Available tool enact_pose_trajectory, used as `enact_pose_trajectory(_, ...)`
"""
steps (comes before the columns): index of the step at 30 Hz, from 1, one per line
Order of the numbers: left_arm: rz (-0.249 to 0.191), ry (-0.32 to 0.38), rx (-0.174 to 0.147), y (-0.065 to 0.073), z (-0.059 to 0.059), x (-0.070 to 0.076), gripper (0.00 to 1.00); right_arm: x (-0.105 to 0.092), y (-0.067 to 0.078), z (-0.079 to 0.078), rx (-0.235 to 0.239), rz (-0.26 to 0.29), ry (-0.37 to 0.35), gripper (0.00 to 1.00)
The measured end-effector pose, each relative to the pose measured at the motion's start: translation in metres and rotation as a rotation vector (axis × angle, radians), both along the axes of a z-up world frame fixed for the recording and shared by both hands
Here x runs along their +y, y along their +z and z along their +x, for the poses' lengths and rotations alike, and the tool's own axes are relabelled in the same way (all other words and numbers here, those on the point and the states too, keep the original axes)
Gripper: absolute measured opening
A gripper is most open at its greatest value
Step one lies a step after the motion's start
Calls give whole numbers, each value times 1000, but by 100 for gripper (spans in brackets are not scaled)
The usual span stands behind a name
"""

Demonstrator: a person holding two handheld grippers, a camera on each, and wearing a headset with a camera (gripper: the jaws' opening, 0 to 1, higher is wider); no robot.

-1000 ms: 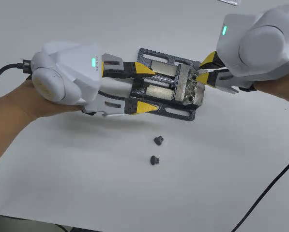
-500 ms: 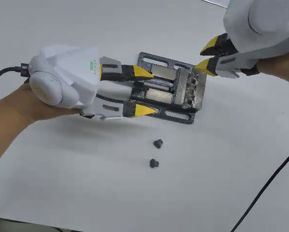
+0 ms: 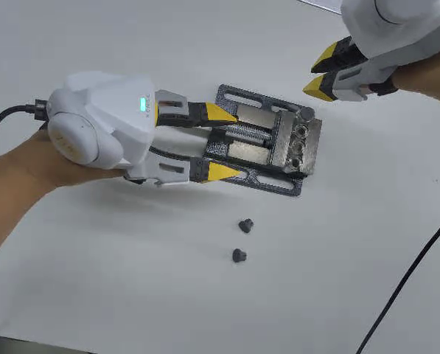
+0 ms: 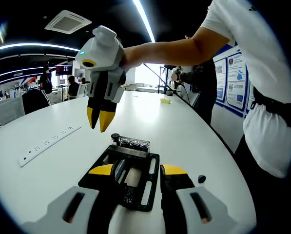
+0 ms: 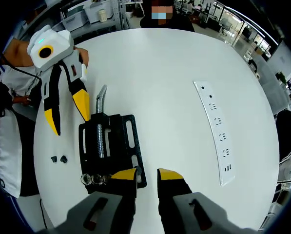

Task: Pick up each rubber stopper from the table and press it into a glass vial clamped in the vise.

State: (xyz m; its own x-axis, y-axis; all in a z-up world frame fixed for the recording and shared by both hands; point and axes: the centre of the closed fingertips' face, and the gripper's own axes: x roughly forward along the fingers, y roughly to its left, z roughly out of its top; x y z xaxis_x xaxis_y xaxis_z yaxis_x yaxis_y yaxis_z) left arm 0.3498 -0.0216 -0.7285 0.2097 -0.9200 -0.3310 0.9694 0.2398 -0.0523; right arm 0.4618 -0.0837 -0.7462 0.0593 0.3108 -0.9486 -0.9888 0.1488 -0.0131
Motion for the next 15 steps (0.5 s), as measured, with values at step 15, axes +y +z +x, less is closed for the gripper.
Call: enact_pose_trajectory(15,-5,0,3,-1,2,4,34,-10,-29,-1,189,-83,-229,18)
